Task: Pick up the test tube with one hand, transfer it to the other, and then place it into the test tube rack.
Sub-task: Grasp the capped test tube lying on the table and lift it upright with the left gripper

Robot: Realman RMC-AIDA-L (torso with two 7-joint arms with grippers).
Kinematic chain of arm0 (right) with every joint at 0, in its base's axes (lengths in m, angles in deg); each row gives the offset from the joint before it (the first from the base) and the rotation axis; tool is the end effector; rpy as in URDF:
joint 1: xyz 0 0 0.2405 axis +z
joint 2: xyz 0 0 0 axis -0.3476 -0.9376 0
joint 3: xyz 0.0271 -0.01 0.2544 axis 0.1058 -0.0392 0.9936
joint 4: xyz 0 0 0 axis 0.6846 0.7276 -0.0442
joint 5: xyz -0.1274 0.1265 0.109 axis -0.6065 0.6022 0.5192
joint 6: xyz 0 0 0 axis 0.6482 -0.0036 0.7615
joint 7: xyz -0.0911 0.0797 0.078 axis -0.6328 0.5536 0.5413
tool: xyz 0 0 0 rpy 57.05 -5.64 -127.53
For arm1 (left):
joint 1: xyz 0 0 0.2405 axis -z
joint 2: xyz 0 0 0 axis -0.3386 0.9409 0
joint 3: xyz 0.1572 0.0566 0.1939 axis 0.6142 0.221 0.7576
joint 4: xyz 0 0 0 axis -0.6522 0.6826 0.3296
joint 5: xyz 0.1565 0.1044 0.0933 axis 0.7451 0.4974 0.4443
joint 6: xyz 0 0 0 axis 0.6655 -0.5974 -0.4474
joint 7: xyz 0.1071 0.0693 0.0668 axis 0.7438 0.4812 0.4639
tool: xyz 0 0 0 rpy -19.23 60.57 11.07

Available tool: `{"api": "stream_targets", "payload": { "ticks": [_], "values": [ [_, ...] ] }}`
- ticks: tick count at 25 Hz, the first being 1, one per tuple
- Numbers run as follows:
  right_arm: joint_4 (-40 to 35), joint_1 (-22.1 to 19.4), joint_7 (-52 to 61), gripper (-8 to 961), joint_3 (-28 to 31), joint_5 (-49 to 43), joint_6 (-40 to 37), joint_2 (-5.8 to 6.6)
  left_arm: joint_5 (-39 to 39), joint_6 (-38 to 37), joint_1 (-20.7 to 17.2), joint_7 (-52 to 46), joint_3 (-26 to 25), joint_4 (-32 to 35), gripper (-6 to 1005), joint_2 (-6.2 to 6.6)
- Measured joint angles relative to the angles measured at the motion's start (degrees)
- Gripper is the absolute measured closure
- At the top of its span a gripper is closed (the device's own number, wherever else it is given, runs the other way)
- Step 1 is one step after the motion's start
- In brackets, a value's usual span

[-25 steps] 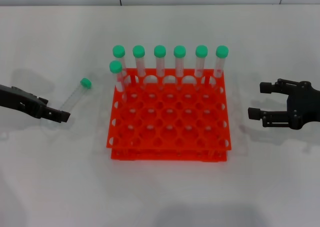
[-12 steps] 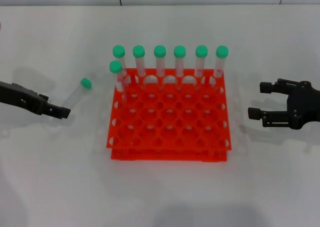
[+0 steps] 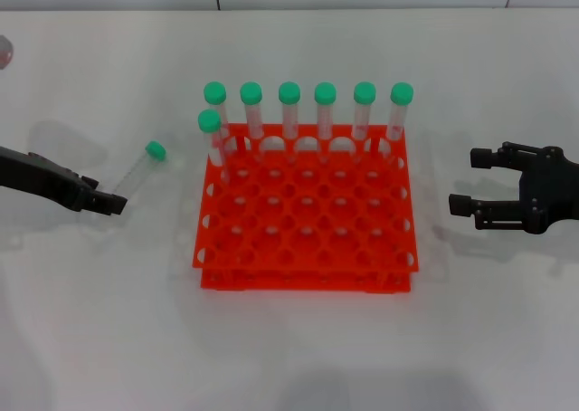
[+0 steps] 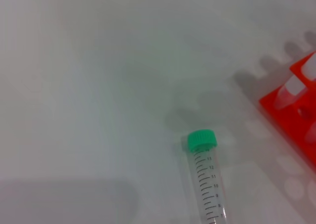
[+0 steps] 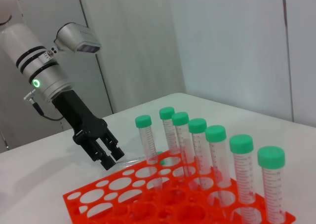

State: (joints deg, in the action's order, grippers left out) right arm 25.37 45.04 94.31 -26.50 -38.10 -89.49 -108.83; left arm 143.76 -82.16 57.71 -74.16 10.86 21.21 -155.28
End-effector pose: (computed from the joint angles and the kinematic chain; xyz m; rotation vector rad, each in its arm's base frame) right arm 0.2818 0.3232 0.0188 -2.6753 0.5411 0.6553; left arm -0.3062 0.3709 0.0466 -2.5159 -1.1228 0.2336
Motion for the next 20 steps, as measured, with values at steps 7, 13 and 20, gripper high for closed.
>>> {"api": "stream_targets", "payload": {
  "ticks": [7, 13, 20],
  "values": [
    [0.0, 0.0, 0.0, 110, 0.1, 0.0, 0.1, 0.00, 0.0, 0.7, 0.4, 0.1, 0.2, -0.7, 404, -0.15],
    [0.1, 0.0, 0.0, 111, 0.2, 0.0, 0.2, 0.00, 0.0, 0.9, 0.8, 0.3, 0.2, -1.6, 407, -0.21],
    [0.1, 0.0, 0.0, 111, 0.1, 0.0, 0.5, 0.00, 0.1, 0.9, 0.7, 0.3, 0.9, -1.6, 416, -0.25]
  ]
}}
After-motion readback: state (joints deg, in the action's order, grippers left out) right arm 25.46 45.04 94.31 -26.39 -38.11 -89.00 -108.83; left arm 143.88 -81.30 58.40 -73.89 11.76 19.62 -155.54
